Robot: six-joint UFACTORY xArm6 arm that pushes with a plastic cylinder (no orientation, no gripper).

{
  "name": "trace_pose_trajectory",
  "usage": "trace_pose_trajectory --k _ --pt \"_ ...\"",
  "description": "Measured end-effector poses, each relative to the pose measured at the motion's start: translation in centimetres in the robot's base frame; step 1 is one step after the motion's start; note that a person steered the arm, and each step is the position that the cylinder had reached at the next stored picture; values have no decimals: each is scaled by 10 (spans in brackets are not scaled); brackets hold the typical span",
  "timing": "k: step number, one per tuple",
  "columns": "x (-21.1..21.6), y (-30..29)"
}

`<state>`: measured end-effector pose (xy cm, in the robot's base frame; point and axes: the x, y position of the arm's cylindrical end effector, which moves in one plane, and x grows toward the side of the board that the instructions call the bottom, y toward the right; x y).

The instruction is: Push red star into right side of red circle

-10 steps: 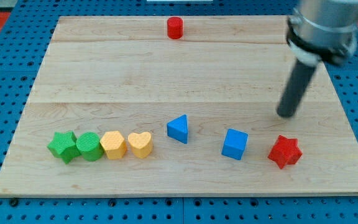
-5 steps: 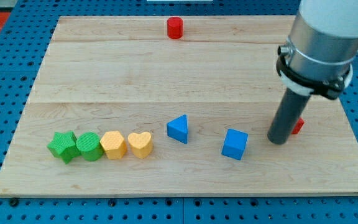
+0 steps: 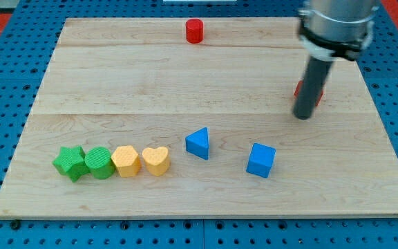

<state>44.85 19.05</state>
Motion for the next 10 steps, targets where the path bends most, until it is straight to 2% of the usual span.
trace_pose_trajectory --k 1,3,4,5,7,9,10 --pt "-28 27" --pt "-124 -58" --pt "-96 -40" --pt "-54 -53" --pt "-175 -164" --pt "-129 -154" --pt "-167 -110"
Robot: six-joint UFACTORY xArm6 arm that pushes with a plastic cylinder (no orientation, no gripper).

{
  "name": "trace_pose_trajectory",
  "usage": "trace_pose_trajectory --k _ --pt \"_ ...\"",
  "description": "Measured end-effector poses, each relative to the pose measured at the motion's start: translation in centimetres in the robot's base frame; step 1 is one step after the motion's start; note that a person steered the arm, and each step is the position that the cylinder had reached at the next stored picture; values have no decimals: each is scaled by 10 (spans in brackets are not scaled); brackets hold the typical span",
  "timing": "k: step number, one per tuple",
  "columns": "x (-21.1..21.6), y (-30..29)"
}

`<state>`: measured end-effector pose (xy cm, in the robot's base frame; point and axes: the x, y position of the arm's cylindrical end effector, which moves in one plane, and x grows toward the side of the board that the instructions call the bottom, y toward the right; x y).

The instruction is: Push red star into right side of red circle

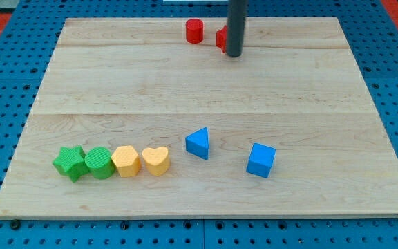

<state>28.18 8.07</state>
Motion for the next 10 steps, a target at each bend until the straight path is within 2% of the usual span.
trace_pose_trajectory --k 1,2,3,4,5,7,10 --pt "-20 -3" --pt "-45 -60" --pt "-47 -78" --pt "-55 -23" --pt "-89 -13" --pt "-90 -73" --pt "-86 -96"
